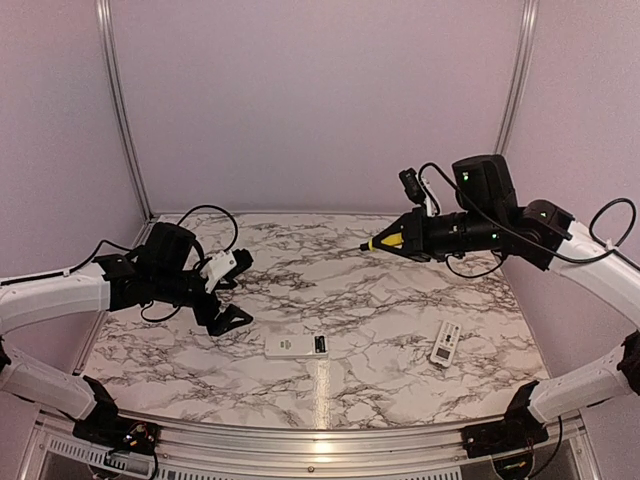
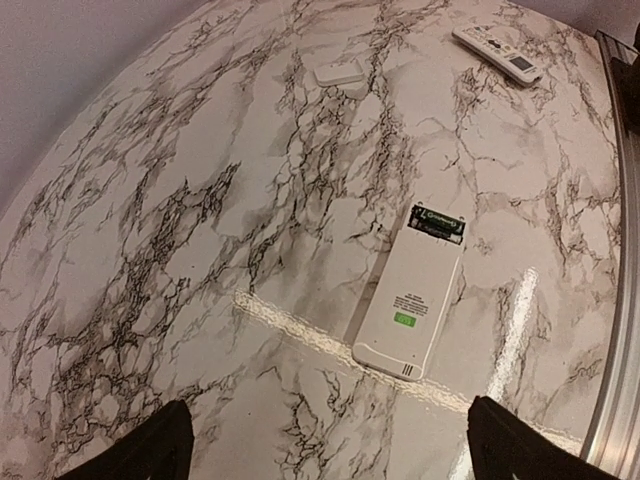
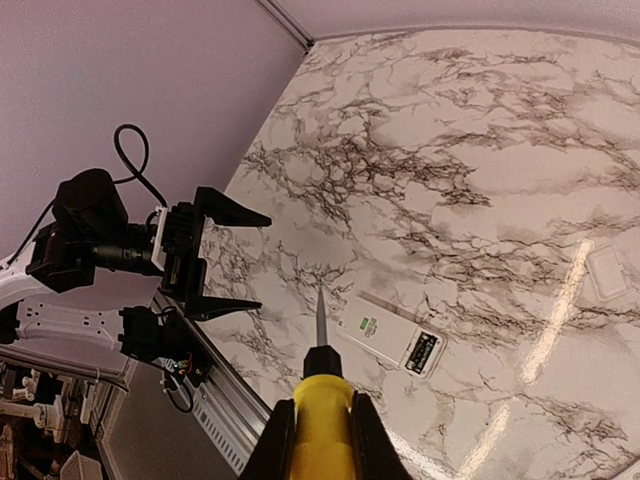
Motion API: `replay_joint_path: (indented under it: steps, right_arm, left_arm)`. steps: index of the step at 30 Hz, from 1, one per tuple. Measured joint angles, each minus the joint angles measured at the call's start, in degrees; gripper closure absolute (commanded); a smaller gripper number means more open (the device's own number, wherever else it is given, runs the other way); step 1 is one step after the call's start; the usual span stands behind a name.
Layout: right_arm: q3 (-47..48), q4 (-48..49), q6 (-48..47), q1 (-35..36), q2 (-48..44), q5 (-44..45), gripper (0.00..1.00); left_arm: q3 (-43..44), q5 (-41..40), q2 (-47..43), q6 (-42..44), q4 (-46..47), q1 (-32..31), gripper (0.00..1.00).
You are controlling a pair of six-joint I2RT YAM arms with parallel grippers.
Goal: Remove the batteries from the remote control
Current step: Move the remote control without the battery cover to the center of the board.
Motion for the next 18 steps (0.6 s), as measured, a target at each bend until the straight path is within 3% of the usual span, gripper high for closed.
replay_joint_path:
  steps: [18]
  right_arm:
    - [-1.6, -3.1, -0.8, 0.0, -1.3, 0.3, 1.0]
  left_arm:
    - [-2.0, 3.2, 9.9, 11.7, 3.5, -1.1, 0.01]
